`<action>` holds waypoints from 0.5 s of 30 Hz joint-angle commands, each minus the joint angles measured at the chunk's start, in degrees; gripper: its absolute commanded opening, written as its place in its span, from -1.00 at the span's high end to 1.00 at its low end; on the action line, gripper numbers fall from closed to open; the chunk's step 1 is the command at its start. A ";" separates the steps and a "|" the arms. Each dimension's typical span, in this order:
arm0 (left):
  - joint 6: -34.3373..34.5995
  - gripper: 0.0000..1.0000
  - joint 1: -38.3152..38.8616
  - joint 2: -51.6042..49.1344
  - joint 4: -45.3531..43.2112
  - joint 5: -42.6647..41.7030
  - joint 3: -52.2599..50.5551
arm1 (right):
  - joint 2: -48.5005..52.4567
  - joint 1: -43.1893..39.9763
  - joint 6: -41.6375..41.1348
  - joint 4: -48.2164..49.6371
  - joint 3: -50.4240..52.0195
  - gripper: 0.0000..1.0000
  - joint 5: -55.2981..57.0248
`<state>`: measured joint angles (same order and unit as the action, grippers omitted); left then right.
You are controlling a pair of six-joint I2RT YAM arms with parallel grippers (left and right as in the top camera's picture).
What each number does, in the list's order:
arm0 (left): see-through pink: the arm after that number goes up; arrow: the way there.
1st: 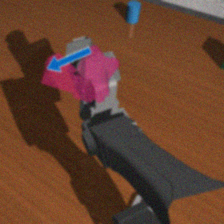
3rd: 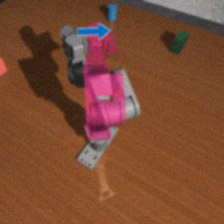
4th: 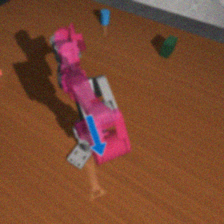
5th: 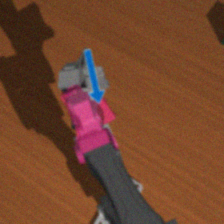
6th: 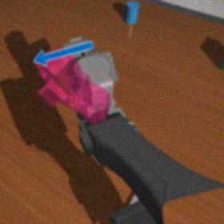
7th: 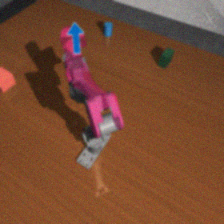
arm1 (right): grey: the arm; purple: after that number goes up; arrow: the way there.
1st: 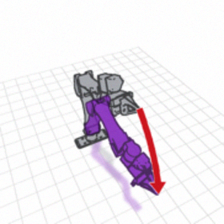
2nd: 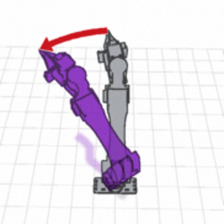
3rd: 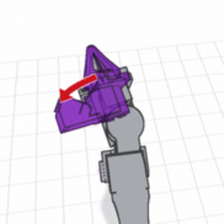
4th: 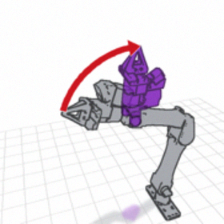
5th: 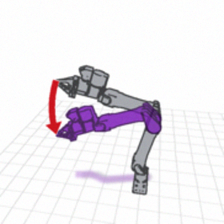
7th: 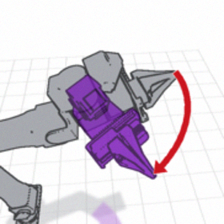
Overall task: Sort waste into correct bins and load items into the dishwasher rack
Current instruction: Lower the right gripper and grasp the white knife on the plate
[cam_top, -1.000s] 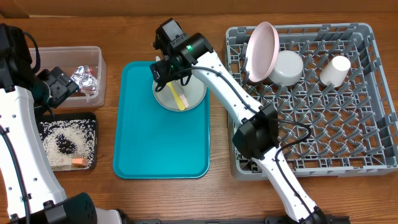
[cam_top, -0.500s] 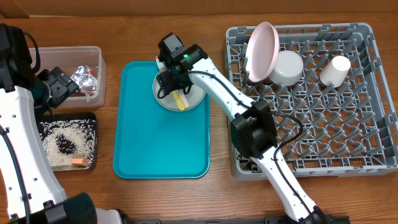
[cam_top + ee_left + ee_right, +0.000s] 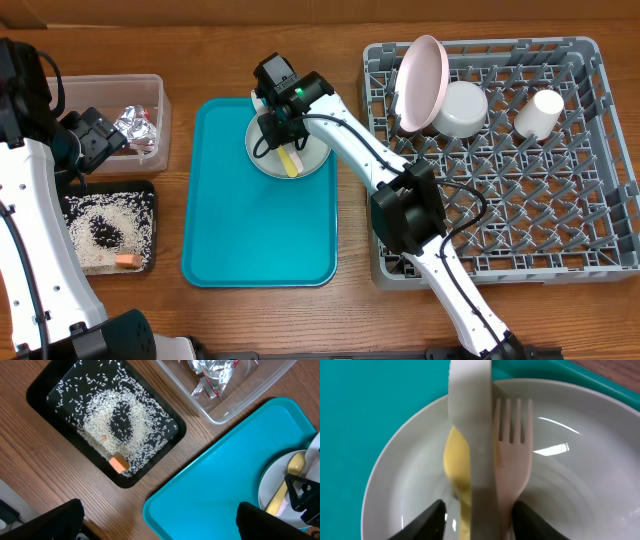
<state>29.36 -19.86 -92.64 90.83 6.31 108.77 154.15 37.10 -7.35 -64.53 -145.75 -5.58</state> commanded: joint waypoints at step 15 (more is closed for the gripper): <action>-1.07 -0.99 -0.07 0.13 -0.07 1.18 -0.33 | 0.17 -0.42 0.13 -0.46 0.20 0.61 3.61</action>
<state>29.36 -19.86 -92.64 90.83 6.31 108.77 154.15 37.10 -7.44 -64.86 -145.75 -2.81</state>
